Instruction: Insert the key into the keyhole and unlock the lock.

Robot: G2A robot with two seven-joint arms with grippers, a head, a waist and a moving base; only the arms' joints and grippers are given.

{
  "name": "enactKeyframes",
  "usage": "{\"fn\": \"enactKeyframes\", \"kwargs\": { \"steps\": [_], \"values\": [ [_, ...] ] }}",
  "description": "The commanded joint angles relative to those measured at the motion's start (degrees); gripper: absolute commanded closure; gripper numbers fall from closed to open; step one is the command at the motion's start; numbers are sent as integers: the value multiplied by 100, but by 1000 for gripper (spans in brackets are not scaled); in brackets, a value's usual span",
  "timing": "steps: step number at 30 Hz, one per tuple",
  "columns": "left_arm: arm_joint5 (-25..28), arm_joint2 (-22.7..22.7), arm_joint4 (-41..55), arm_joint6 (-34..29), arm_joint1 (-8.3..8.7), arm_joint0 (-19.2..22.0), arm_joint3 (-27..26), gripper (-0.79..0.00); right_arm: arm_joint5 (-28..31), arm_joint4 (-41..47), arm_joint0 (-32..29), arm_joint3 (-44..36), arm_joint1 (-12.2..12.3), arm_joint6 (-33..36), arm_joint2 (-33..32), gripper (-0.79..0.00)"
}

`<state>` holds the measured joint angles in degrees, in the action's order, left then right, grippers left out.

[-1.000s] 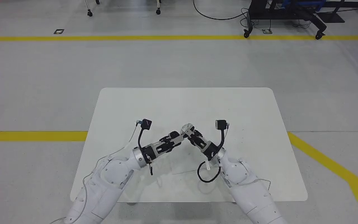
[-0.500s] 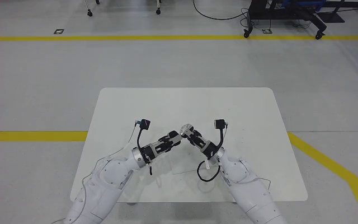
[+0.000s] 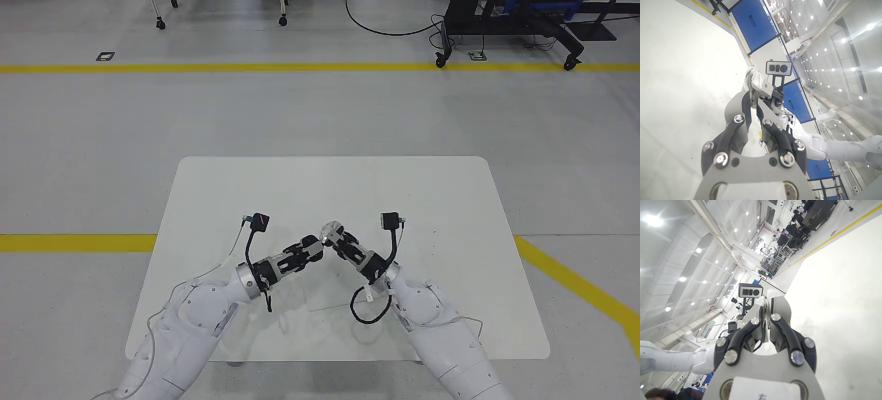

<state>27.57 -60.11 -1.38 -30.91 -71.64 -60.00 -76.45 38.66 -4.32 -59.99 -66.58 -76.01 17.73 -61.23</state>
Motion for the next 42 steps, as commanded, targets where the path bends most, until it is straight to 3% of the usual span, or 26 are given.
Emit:
{"fn": "enactKeyframes", "kwargs": {
  "steps": [1, 4, 30, 31, 32, 34, 35, 38, 42],
  "values": [
    [-5, 1, 3, -10, -2, 6, 4, -52, -3, -6, 2, -8, -2, 8, -3, 0],
    [-13, -1, 7, -29, -5, 18, 27, 0, -4, -18, -4, -20, -4, 1, -18, 0],
    [45, -242, -20, 45, 27, -75, 64, 0, -29, -23, -49, -66, -15, 67, -113, 0],
    [45, -238, -8, 34, 26, -79, 66, -46, -27, -20, -52, -68, -16, 61, -119, 0],
    [47, -233, -8, 22, 25, -79, 67, -332, -25, -21, -54, -69, -16, 61, -122, 0],
    [53, -224, 10, 19, 21, -83, 76, -600, -25, -24, -57, -71, -17, 64, -127, 0],
    [56, -216, 25, 19, 18, -85, 81, -643, -25, -24, -58, -72, -18, 66, -129, 0],
    [65, -184, 42, 11, 8, -78, 92, -563, -30, -29, -59, -77, -20, 81, -132, 0],
    [74, -151, 53, 9, -5, -55, 106, -345, -54, -23, -60, -84, -23, 101, -133, 0]
  ]
}}
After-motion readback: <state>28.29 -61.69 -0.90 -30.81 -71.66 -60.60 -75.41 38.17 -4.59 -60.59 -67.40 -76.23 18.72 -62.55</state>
